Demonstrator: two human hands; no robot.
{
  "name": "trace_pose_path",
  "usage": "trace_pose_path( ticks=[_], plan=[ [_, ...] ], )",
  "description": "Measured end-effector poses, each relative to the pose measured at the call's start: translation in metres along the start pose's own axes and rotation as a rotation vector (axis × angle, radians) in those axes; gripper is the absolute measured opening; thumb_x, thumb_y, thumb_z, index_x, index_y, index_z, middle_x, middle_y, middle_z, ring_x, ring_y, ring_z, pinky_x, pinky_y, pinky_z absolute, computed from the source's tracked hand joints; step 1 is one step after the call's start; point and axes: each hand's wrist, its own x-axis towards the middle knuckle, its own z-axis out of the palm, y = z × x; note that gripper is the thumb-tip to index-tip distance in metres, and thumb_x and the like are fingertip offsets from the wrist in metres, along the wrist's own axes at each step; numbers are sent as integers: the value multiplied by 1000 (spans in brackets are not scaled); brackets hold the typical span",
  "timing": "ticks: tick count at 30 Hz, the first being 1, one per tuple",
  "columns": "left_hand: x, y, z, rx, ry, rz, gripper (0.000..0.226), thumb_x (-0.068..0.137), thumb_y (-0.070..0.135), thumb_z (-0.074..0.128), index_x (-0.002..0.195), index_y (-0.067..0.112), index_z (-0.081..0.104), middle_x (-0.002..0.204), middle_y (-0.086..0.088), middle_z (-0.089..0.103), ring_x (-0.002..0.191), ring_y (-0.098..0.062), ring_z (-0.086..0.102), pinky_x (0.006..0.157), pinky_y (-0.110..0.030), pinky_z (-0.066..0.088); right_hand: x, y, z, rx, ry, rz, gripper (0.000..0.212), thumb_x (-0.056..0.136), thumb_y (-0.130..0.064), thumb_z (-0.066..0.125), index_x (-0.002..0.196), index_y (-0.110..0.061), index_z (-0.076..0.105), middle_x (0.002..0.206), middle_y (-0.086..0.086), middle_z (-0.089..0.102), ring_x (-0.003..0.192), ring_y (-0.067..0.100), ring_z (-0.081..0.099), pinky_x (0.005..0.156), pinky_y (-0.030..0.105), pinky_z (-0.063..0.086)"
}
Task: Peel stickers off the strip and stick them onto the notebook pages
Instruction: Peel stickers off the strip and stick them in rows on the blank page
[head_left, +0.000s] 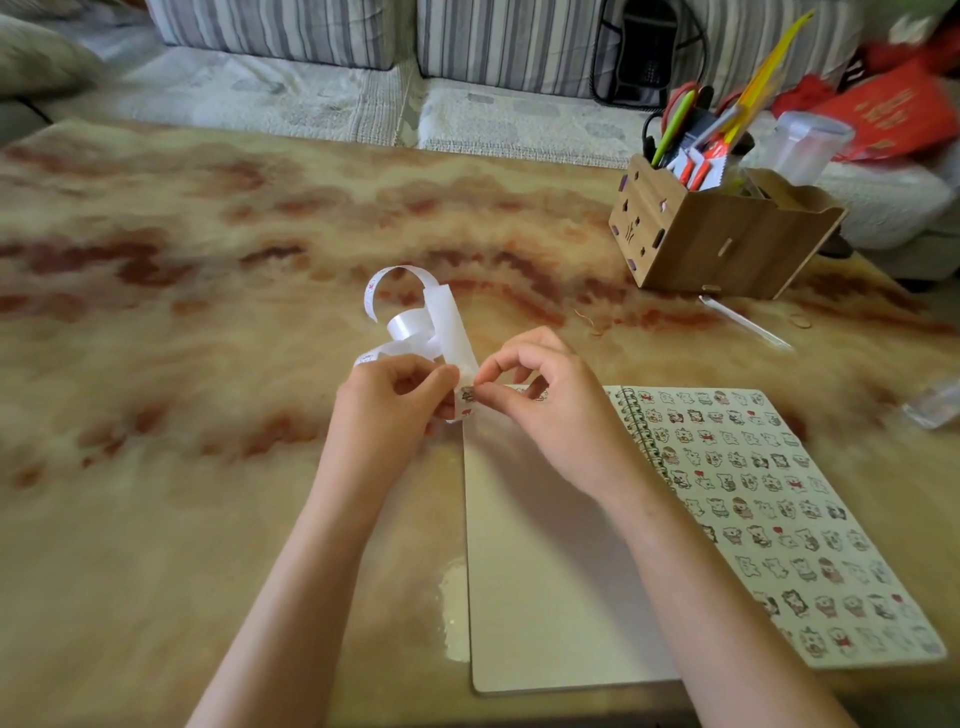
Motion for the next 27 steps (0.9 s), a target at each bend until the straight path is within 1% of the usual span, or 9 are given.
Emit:
trace_pose_path(
  ticks=[2,4,9,12,16,19,22,25,27],
  plan=[
    [1,-1,-2,6,17,1,20,88,23,61,75,13,73,68,-1,72,70,-22,67,73,-39,54,0,-4,-3,62,-12,16,13,83,-14,72,78,-24,66,91,-8,54,77,9,48,69,12,38],
    [2,-3,-5,5,41,5,20,88,22,60,75,13,73,68,2,73,72,-21,69,73,-38,55,1,-6,-7,136,-17,50,12,83,-14,71,78,-23,66,79,-12,57,67,3,48,64,12,38],
    [5,-6,-10,31,81,23,19,89,20,59,76,15,72,72,4,73,61,-2,66,66,-24,53,4,1,-15,218,-1,282,3,84,-9,69,83,-12,69,71,-3,64,53,0,52,51,8,37],
    [6,-7,-11,43,83,17,18,88,19,59,76,14,72,74,4,73,64,-3,68,70,-31,54,4,5,-10,168,-50,376,1,83,-11,70,84,-10,70,71,-2,67,51,5,53,48,7,36],
    [7,-8,-11,43,74,7,19,89,18,59,75,14,71,74,4,72,57,2,65,70,-30,54,7,6,-3,129,-59,387,4,82,-10,69,83,-6,71,69,-1,68,48,10,53,52,16,41],
    [9,-9,-12,44,68,10,19,89,17,59,75,14,72,73,5,72,57,2,65,62,-17,51,8,6,-1,91,-65,388,4,81,-10,70,82,-8,73,71,2,68,47,8,51,49,14,40],
    [10,-10,-13,28,68,0,19,88,16,59,76,12,72,73,4,73,58,0,66,54,-10,49,7,7,1,69,-57,390,4,80,-12,71,81,-10,74,71,1,69,51,9,50,55,21,39],
    [11,-10,-14,27,68,-5,18,89,16,59,78,10,73,74,1,73,59,-2,67,54,-9,49,7,8,3,56,-47,380,3,80,-13,72,80,-10,74,70,1,68,49,7,48,54,21,38],
    [11,-10,-14,24,65,-12,18,89,16,59,78,10,73,73,2,73,60,-3,68,59,-14,52,6,9,4,53,-36,373,3,80,-13,72,80,-10,73,70,1,67,49,7,47,53,22,38]
  ],
)
